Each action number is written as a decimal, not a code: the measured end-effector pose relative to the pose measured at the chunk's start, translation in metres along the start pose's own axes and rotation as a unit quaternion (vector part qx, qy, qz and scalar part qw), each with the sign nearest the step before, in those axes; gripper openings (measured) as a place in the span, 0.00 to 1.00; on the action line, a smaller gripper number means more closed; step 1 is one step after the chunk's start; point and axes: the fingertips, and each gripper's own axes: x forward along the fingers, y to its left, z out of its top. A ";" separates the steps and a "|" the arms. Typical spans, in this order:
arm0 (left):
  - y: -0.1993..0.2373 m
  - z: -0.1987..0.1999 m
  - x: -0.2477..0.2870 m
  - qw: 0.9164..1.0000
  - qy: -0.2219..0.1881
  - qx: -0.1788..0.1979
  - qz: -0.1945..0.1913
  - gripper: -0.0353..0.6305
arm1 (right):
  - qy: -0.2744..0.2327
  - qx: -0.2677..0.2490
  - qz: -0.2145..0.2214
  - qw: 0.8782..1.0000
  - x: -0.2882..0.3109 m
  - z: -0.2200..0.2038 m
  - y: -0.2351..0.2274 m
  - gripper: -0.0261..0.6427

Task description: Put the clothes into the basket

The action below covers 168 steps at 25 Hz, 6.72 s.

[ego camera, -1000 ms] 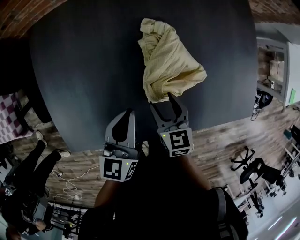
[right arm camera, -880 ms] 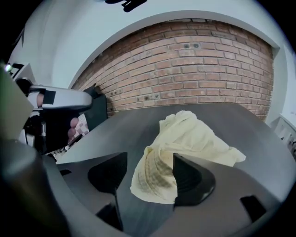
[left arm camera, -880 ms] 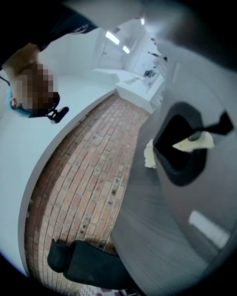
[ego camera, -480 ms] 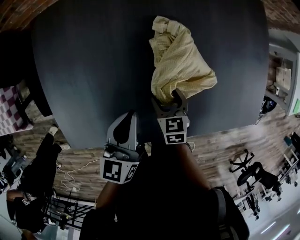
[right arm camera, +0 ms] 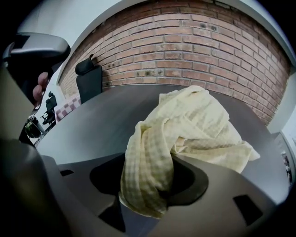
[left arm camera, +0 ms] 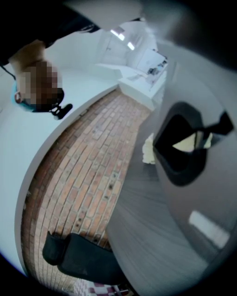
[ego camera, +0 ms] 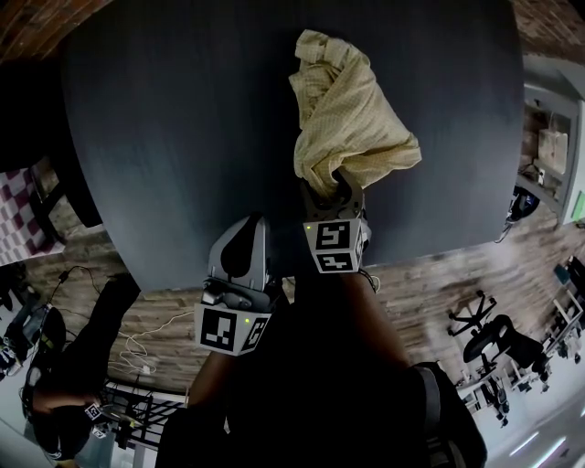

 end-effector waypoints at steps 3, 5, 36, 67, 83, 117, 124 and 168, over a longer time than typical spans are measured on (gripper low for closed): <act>-0.001 0.001 -0.002 1.000 -0.001 0.001 0.001 0.06 | -0.003 0.001 0.004 1.000 -0.001 0.000 -0.004 0.36; 0.000 0.000 -0.004 1.000 -0.001 0.000 0.001 0.06 | -0.009 0.003 0.015 1.000 0.000 0.001 -0.005 0.33; -0.031 0.039 -0.093 0.996 -0.028 0.056 -0.063 0.06 | -0.121 0.100 0.023 0.987 -0.133 0.044 0.030 0.22; -0.105 0.020 -0.223 0.979 -0.061 0.104 -0.163 0.06 | -0.248 0.163 0.000 0.955 -0.326 -0.001 0.104 0.22; -0.174 0.004 -0.220 0.957 -0.038 0.154 -0.244 0.06 | -0.280 0.191 -0.030 0.940 -0.388 -0.036 0.100 0.21; -0.483 -0.195 -0.296 0.876 0.062 0.193 -0.437 0.06 | -0.302 0.303 -0.187 0.884 -0.599 -0.328 0.043 0.21; -0.530 -0.240 -0.315 0.851 0.090 0.205 -0.475 0.06 | -0.302 0.336 -0.224 0.864 -0.629 -0.385 0.033 0.21; -0.624 -0.267 0.009 0.791 0.204 0.216 -0.535 0.06 | -0.249 0.488 -0.322 0.772 -0.476 -0.409 -0.274 0.21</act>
